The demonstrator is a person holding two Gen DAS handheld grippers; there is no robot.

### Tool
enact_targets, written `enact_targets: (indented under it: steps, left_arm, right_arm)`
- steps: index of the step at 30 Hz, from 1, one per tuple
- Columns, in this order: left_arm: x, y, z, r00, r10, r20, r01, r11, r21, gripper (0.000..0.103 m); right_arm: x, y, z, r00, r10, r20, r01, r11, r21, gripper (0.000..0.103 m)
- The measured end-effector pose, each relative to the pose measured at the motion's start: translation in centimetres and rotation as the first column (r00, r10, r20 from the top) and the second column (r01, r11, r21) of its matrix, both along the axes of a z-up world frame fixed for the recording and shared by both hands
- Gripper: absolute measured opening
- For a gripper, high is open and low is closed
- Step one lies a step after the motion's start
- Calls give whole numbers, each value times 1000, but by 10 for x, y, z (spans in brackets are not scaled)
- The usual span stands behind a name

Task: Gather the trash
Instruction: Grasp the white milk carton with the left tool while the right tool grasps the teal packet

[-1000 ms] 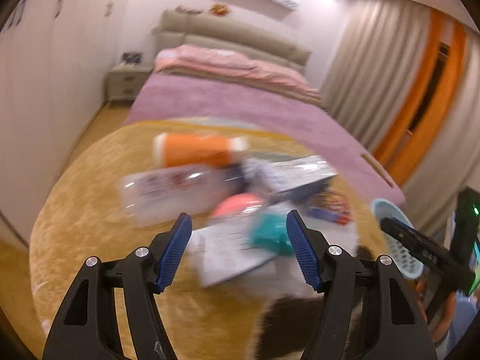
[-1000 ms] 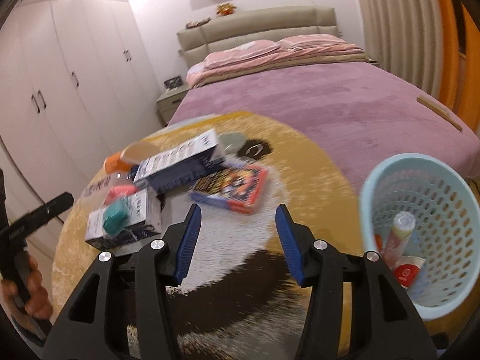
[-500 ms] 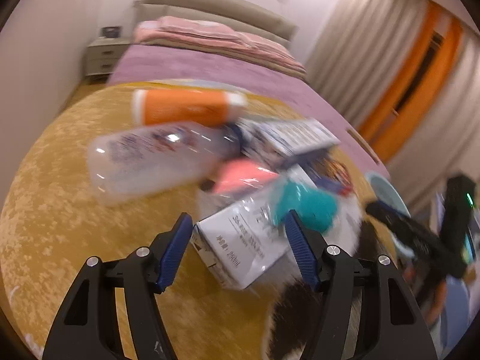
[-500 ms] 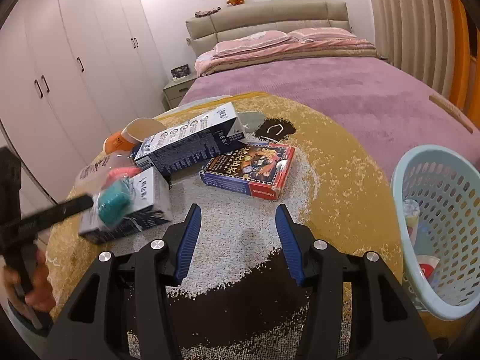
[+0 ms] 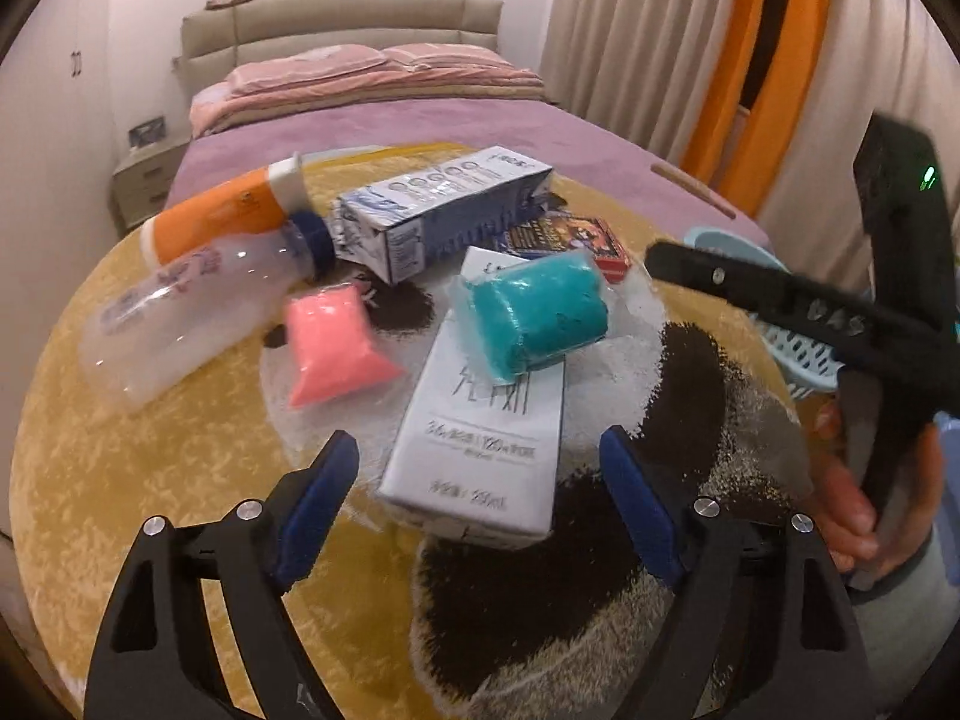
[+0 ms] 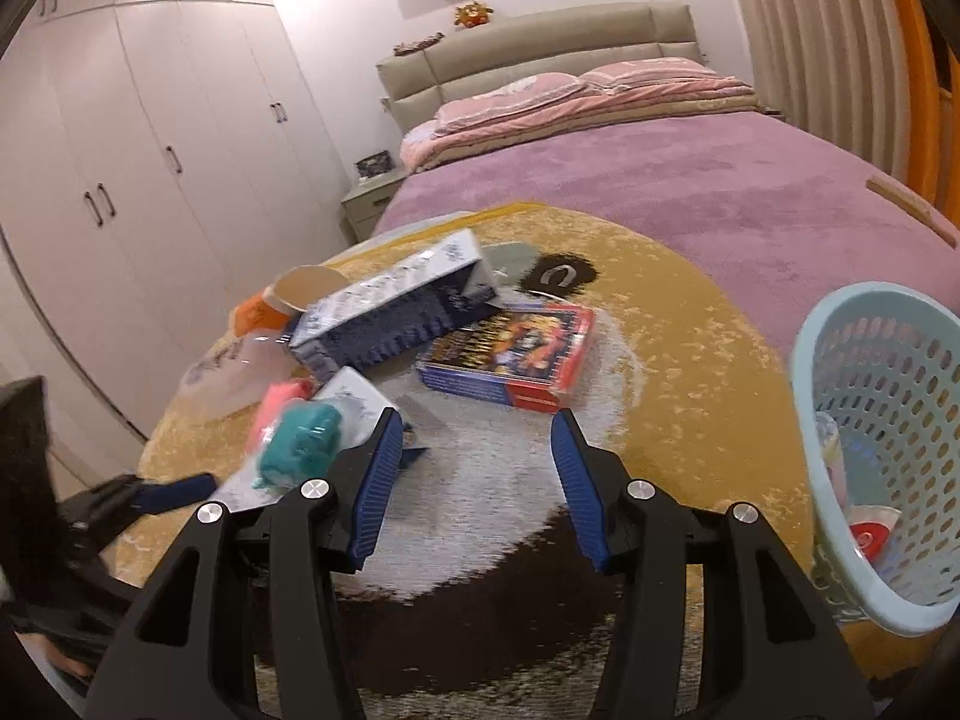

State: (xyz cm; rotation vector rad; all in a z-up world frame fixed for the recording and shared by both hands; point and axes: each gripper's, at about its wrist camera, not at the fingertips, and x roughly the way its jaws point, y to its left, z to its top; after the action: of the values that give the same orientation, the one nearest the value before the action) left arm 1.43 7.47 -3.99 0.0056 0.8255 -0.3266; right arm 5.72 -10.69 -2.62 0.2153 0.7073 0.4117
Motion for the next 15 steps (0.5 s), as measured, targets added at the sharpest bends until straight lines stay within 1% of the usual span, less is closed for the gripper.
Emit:
enact_targets:
  steps: [1,3,5,11,15]
  left_arm:
    - [1,-2,-1,1000,6,4,-6,1000,11,80]
    - [4,-7,-3,1000,6,2,-6,1000,14,76]
    - [8,-9,-6,1000,4,-8,-4,1000,3,68]
    - [5,-3,-14,1000,0,-13,0,1000,-18,68]
    - [6,-3,-14,1000,-1,-5,1,1000,-30,68]
  right_arm:
    - [1,5,3,1000,14,3,-14,1000,8,59]
    - [1,15,8,999,37,11,-37,999,1,59]
    - [1,28,12,998,67,19,-67,998,-13,60]
    - [5,59,11,991,132,2,-132,990,-47,70]
    - [6,74,2,988,151,-30,-153,984,-94,70]
